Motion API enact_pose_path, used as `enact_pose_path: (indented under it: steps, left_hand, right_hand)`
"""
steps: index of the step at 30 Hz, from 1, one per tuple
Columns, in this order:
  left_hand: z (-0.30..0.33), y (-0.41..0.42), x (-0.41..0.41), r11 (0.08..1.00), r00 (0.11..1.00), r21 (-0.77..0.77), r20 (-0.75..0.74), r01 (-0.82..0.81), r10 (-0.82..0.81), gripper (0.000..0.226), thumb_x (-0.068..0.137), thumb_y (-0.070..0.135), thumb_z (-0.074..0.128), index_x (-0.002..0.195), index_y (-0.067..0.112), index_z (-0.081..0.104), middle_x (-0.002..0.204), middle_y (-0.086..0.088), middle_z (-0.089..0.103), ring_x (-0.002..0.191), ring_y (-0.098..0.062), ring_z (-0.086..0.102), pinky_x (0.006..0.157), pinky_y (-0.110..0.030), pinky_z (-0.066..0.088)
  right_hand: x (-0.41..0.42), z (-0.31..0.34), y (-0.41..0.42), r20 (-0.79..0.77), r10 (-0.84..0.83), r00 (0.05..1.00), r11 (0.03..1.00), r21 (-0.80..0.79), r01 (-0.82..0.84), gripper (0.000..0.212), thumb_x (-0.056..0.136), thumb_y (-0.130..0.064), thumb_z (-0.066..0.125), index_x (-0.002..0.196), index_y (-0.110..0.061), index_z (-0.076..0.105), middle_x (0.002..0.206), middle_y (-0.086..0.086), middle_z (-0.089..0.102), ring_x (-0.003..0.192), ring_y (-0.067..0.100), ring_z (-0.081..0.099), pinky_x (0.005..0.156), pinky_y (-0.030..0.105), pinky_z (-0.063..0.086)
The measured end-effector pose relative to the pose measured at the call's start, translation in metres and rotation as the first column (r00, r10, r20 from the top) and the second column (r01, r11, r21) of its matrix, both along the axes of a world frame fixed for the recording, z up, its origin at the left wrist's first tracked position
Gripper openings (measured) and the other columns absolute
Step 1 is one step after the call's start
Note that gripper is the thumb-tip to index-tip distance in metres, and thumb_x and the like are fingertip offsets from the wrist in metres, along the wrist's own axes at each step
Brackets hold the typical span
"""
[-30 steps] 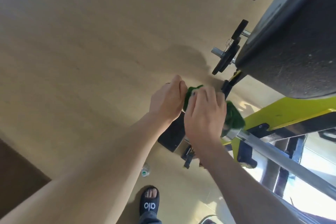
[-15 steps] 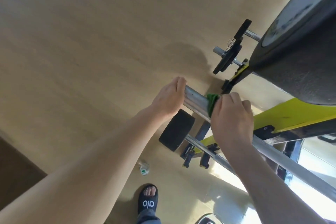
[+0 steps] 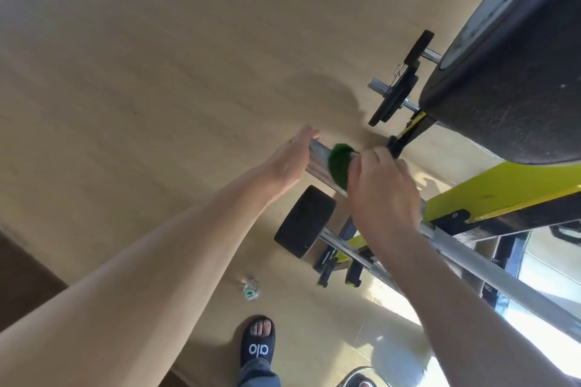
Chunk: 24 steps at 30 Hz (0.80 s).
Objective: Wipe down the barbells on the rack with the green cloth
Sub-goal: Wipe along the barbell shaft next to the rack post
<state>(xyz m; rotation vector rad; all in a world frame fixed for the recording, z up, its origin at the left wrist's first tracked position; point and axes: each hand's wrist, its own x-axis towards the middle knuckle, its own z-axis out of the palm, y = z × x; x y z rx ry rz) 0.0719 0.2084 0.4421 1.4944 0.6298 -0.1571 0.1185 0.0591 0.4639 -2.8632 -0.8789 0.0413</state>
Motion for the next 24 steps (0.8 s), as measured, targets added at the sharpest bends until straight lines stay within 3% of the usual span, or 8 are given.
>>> enact_pose_path:
  steps: [4,8,10,12,15,18,22,24]
  left_hand:
    - [-0.003,0.000,0.002,1.000,1.000,0.025,-0.021,0.011,-0.010,0.055,0.108,0.041,0.014,0.151,0.015,0.035,0.155,-0.006,0.036,0.142,-0.021,0.031,0.103,-0.033,0.021]
    - [-0.006,0.000,0.003,1.000,1.000,0.020,0.009,-0.016,0.016,0.055,0.107,0.039,0.016,0.148,0.011,0.039,0.152,-0.007,0.040,0.140,-0.020,0.035,0.104,-0.031,0.022]
    - [-0.008,0.000,0.004,0.999,0.999,0.021,0.023,-0.030,0.029,0.055,0.108,0.037,0.015,0.131,0.004,0.051,0.137,-0.013,0.053,0.128,-0.019,0.045,0.107,-0.029,0.025]
    - [-0.009,0.000,0.004,0.999,0.999,0.033,0.025,-0.028,0.027,0.051,0.108,0.038,0.014,0.106,0.006,0.053,0.104,-0.017,0.058,0.101,-0.017,0.052,0.095,-0.022,0.037]
    - [-0.007,0.000,0.009,0.999,1.000,0.031,0.009,-0.020,0.019,0.062,0.107,0.046,0.016,0.113,0.000,0.057,0.099,-0.020,0.057,0.090,-0.021,0.055,0.074,-0.016,0.046]
    - [-0.013,0.000,0.019,0.985,0.996,0.157,-0.046,-0.071,0.079,0.062,0.090,0.061,0.026,0.103,0.014,0.065,0.096,-0.018,0.064,0.089,-0.033,0.063,0.088,-0.045,0.054]
    - [-0.009,-0.011,0.018,0.842,0.998,0.537,0.011,-0.056,0.059,0.044,0.105,0.032,0.026,0.091,0.004,0.056,0.089,-0.021,0.059,0.087,-0.038,0.056,0.080,-0.050,0.047]
    - [-0.007,-0.014,0.015,0.802,0.997,0.593,0.055,-0.073,0.050,0.040,0.106,0.022,0.028,0.086,0.001,0.054,0.084,-0.021,0.057,0.084,-0.038,0.054,0.075,-0.049,0.044]
  right_hand:
    - [0.002,0.006,-0.024,0.005,-0.067,0.998,0.996,-0.059,0.067,0.042,0.104,-0.032,0.021,0.106,-0.013,0.058,0.102,0.003,0.059,0.090,0.022,0.052,0.077,0.039,0.048]
    - [0.000,-0.005,0.024,-0.070,-0.138,0.988,0.979,0.138,0.147,0.042,0.106,-0.034,0.027,0.096,-0.014,0.062,0.089,-0.003,0.057,0.078,0.018,0.057,0.072,0.039,0.053]
    - [0.008,-0.008,0.044,-0.131,-0.130,0.983,0.974,0.170,0.151,0.044,0.106,-0.038,0.027,0.088,-0.016,0.061,0.077,-0.002,0.058,0.069,0.015,0.060,0.063,0.034,0.053]
    - [0.026,-0.010,0.062,-0.232,-0.117,0.966,0.992,0.021,0.125,0.046,0.106,-0.040,0.024,0.085,-0.015,0.057,0.072,0.002,0.058,0.063,0.013,0.057,0.053,0.028,0.046]
    - [0.059,-0.007,0.077,-0.633,-0.088,0.769,0.996,-0.040,0.081,0.038,0.106,-0.033,0.025,0.086,-0.015,0.052,0.082,0.007,0.054,0.071,0.017,0.052,0.069,0.031,0.045]
    - [0.072,-0.012,0.072,-0.801,-0.055,0.597,0.992,0.023,0.122,0.038,0.099,-0.045,0.035,0.104,-0.017,0.061,0.104,0.011,0.060,0.097,0.028,0.059,0.095,0.043,0.046]
    - [0.065,-0.015,0.070,-0.740,0.011,0.672,0.995,0.077,0.069,0.033,0.100,-0.035,0.032,0.089,-0.019,0.059,0.090,0.008,0.059,0.090,0.028,0.057,0.085,0.041,0.045]
    - [0.055,-0.010,0.066,-0.635,-0.024,0.772,1.000,-0.019,0.016,0.036,0.102,-0.026,0.027,0.080,-0.015,0.053,0.078,0.008,0.054,0.082,0.027,0.055,0.077,0.041,0.046]
